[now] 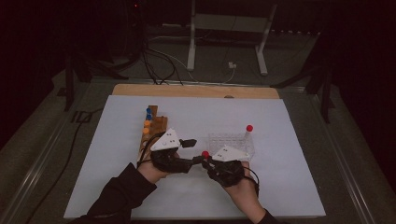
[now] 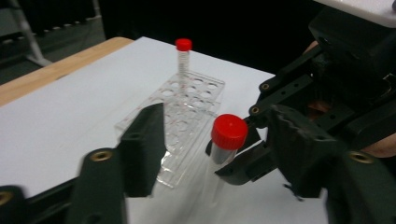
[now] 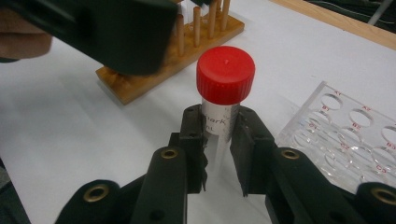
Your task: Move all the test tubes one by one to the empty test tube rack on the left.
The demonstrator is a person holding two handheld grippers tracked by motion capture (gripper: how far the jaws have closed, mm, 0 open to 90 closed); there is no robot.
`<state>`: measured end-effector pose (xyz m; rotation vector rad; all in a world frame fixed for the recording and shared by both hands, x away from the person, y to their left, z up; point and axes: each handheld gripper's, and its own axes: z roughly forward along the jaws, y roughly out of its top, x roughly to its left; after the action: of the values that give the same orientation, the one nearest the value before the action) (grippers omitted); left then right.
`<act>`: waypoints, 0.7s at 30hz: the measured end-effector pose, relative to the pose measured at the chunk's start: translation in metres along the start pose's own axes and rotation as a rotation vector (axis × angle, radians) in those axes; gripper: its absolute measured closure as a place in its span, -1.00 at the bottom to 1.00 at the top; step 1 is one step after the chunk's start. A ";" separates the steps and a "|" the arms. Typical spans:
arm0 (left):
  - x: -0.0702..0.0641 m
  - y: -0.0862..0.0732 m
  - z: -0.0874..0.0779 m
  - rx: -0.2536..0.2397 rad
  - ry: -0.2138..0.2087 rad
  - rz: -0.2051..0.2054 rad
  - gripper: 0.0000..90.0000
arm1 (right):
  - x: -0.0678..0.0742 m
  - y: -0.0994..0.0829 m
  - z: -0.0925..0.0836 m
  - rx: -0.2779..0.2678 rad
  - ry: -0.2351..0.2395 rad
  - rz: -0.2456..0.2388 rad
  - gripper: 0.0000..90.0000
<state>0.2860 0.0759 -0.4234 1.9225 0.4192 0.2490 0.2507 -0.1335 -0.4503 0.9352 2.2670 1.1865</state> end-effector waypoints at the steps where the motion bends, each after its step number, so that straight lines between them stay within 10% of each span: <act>1: 0.000 0.001 0.002 0.004 -0.005 0.001 -0.02 | 0.000 0.000 0.000 -0.001 -0.001 0.001 0.65; 13: -0.004 0.000 0.018 0.043 -0.029 0.039 0.55 | 0.000 0.001 -0.002 -0.006 0.004 0.002 0.65; 21: -0.003 0.001 0.018 0.053 -0.023 0.056 0.60 | -0.001 0.000 -0.001 -0.008 0.011 0.014 0.65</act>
<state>0.2897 0.0594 -0.4290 1.9888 0.3607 0.2541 0.2511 -0.1351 -0.4492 0.9447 2.2663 1.2087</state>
